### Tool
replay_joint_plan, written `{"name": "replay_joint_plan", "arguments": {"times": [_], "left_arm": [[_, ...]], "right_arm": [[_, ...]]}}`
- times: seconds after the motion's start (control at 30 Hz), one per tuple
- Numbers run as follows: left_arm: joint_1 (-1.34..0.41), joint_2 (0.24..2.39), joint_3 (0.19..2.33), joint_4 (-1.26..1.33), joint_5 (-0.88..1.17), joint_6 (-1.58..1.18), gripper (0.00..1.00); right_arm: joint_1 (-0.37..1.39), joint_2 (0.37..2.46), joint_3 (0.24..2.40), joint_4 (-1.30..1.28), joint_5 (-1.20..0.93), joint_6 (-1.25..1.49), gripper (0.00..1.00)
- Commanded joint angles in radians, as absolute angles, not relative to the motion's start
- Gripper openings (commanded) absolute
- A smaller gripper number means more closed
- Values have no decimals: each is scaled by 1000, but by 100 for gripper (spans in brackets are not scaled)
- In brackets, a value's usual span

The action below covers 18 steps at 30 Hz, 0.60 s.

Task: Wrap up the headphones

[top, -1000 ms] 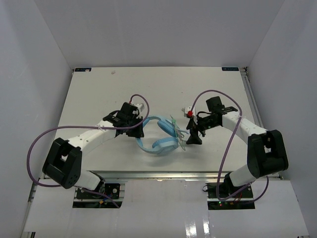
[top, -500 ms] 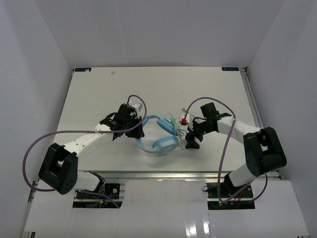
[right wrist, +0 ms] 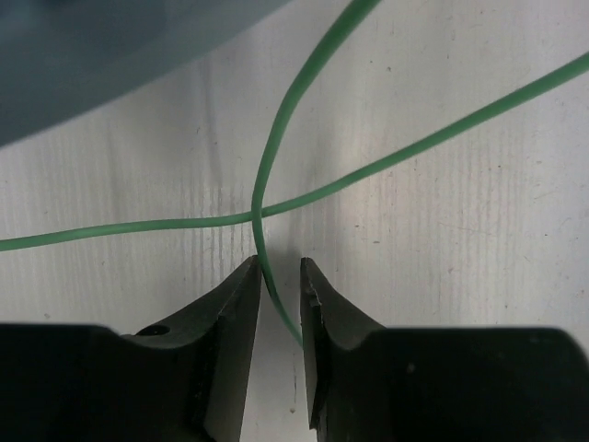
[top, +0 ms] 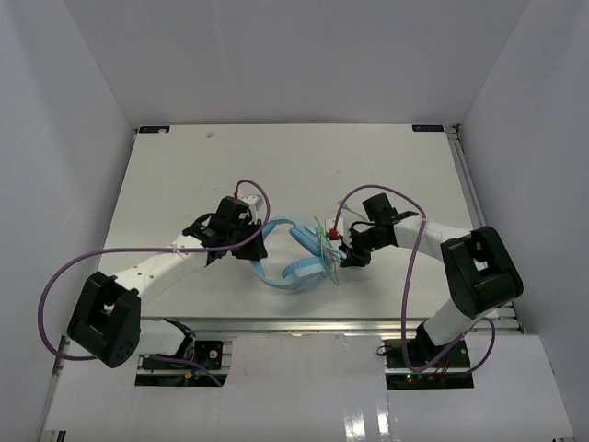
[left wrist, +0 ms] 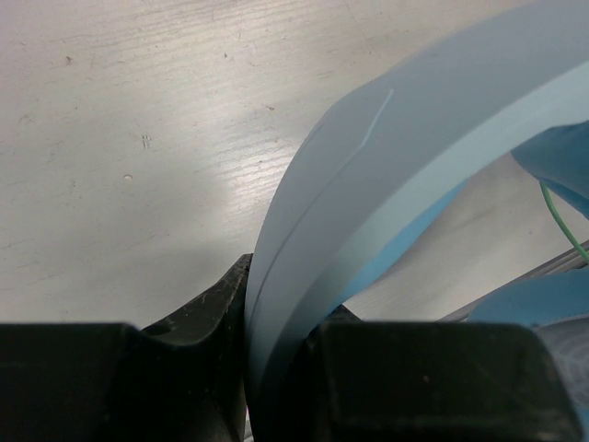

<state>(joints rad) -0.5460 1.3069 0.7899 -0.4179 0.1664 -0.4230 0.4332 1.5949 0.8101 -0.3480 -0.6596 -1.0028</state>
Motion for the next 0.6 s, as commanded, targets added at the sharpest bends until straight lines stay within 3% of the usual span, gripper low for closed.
{"name": "replay_joint_plan", "arguments": {"times": [0.0,0.13,0.57], "left_arm": [[-545,1221,794,-329,236,-473,0],[-545,1200,782,-329,235,-480,0],[-535,1131,724,-286,233,-528,0]], "right_arm": [[442,1611,841,-349,-748,-1017,23],[428,1598,854,-376,-801,-1003,9],[299,1359,1043,-573,-844,-1042,8]]}}
